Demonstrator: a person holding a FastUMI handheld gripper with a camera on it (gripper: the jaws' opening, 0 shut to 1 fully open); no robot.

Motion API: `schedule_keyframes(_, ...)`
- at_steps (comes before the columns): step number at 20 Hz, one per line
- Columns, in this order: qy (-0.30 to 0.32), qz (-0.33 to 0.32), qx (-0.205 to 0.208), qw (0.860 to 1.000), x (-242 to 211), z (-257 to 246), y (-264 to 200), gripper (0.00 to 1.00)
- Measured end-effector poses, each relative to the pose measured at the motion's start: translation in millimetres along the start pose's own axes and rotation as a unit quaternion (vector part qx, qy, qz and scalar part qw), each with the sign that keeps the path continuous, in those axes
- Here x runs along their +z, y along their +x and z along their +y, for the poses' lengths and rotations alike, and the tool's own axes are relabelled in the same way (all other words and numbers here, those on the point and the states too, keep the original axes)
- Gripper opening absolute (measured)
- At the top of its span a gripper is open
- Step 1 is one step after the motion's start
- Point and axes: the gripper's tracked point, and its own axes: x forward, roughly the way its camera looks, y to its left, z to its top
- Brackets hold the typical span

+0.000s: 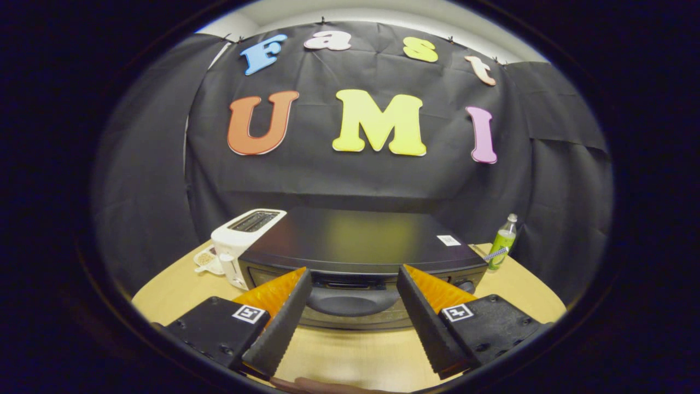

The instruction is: Open the toaster oven, put the food inside, and close the toaster oven door.

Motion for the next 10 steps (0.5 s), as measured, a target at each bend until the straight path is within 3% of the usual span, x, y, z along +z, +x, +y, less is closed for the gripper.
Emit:
schedule_keyframes(2, 0.005, 0.023, -0.002, 1.0, -15.4, 0.1, 7.0, 1.0)
schedule_keyframes(10, 0.024, 0.01, 0.013, 1.0, -14.9, 0.9, 1.6, 1.0)
